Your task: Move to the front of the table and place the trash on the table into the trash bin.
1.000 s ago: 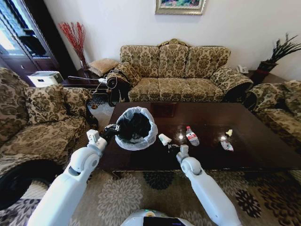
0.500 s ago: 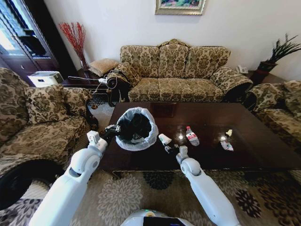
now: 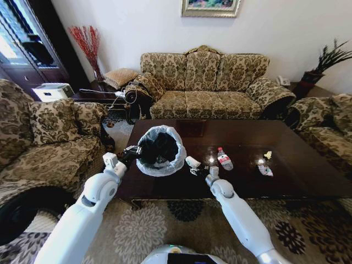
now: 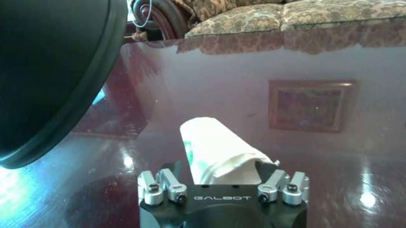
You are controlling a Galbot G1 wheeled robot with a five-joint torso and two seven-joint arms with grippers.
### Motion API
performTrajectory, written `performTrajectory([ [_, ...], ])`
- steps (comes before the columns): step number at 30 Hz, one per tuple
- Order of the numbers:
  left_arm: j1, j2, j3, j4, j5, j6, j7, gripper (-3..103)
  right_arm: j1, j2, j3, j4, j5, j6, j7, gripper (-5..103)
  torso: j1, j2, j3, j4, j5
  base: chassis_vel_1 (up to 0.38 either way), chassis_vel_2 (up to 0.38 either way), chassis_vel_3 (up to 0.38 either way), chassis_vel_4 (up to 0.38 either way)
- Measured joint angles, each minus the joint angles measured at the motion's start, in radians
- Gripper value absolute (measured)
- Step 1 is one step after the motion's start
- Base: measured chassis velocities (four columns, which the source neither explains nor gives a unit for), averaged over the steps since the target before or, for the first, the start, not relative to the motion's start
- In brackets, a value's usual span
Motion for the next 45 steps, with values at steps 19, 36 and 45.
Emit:
performTrajectory([
  [19, 0.004, 0.046, 0.004, -0.029, -0.045, -0.006, 0.020, 1, 0.038, 0.026, -0.002, -0.056, -0.012, 0.003, 0.043, 24, 0.000, 0.000, 0.000, 0.0000, 0.0001, 0.000, 0.000, 0.000, 0.000],
  [36, 0.036, 0.036, -0.001, -0.047, -0.031, -0.005, 0.021, 1, 0.006, -0.039, 0.078, 0.268, -0.018, 0.040, 0.135, 0, 0.000, 0.000, 0.000, 0.0000, 0.0001, 0.000, 0.000, 0.000, 0.000],
  [45, 0.044, 0.041, 0.025, -0.046, -0.035, 0.013, 0.016, 1, 0.127, -0.133, 0.025, 0.603, 0.251, 0.001, 0.202, 0, 0.000, 0.000, 0.000, 0.0000, 0.0001, 0.000, 0.000, 0.000, 0.000],
])
